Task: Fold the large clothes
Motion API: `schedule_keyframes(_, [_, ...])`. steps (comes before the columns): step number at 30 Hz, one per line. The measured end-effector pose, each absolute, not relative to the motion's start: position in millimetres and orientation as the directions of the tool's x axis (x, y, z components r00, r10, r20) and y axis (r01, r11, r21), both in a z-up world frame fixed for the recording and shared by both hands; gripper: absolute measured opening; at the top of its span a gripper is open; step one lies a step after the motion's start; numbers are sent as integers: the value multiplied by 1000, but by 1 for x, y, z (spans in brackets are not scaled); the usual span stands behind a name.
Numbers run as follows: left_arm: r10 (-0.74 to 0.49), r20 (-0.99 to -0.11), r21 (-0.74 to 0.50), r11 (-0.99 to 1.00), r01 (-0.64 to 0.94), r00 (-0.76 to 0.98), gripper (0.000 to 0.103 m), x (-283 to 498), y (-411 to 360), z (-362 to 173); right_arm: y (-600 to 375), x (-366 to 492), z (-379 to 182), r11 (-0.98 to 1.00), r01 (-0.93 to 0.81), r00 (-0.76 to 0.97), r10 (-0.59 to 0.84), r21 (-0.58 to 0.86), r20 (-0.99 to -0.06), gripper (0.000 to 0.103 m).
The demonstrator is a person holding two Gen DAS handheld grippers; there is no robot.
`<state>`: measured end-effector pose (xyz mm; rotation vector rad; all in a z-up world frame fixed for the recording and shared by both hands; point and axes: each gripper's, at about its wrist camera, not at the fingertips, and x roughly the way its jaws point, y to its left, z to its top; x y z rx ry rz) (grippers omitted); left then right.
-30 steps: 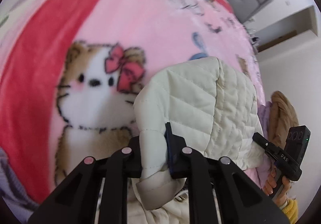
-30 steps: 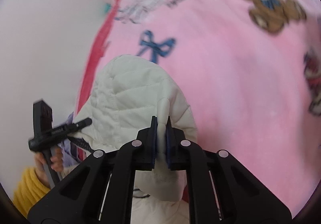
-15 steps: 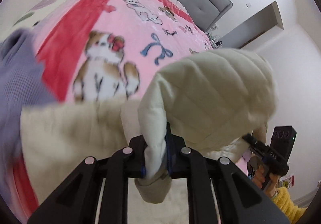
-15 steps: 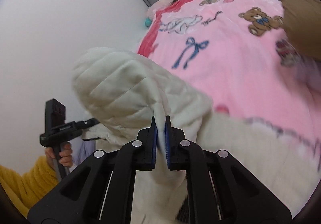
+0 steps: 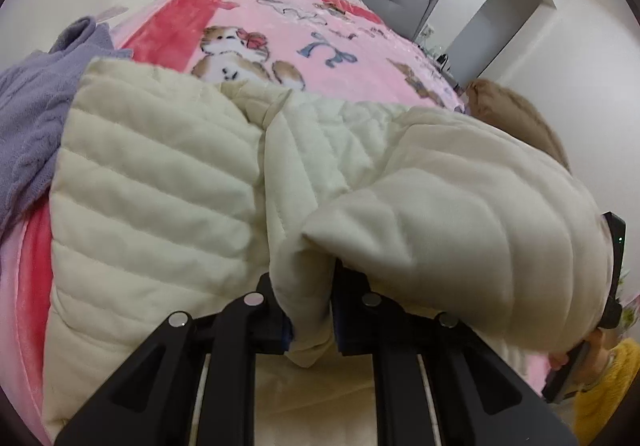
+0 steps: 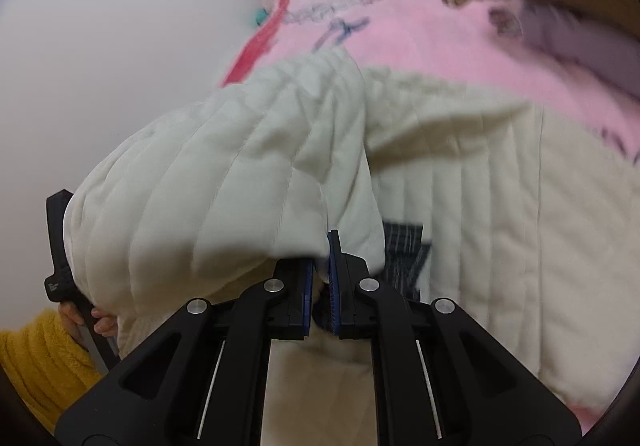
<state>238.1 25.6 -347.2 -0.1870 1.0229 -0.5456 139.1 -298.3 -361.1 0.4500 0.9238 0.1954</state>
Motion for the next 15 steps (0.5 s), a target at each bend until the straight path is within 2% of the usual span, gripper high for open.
schedule_keyframes(6, [-460, -767, -295, 872, 391, 447, 19, 232, 18, -349, -297, 139, -369, 894, 51, 574, 338, 445, -746, 8])
schedule_keyframes(8, [-443, -763, -272, 881, 388, 471, 30, 226, 20, -342, -297, 136, -360, 900, 59, 582, 320, 431, -748, 14])
schedule_keyframes(11, [-432, -768, -273, 889, 369, 473, 40, 210, 30, -336, -298, 129, -350, 909, 48, 579, 313, 414, -753, 28])
schedule_keyframes(15, [-426, -797, -281, 889, 362, 428, 46, 190, 41, -333, -301, 116, -343, 919, 23, 538, 321, 394, -779, 28])
